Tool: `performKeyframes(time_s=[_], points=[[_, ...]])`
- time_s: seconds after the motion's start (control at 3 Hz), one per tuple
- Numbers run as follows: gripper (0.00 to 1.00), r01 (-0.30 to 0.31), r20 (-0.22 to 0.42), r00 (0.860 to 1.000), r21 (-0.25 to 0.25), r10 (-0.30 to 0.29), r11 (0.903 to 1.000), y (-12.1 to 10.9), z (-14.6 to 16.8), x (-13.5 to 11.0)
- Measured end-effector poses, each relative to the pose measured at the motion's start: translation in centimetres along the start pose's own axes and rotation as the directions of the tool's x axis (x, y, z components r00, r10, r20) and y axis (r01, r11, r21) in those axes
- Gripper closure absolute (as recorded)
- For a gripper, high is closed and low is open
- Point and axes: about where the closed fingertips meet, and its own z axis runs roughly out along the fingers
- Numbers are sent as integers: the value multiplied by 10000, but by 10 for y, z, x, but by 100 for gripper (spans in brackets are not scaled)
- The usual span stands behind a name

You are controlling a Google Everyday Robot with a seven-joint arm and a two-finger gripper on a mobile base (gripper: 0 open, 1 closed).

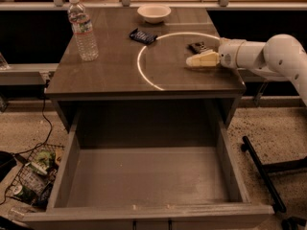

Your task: Place rxbar chocolate into top drawer

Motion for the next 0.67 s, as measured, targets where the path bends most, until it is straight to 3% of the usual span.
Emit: performKeyframes(time_s=[0.33,0.67], points=[[0,-228,-56,9997,-125,228,9997,6,5,9],[18,-238,-90,9997,-200,236,9995,13,9,18]])
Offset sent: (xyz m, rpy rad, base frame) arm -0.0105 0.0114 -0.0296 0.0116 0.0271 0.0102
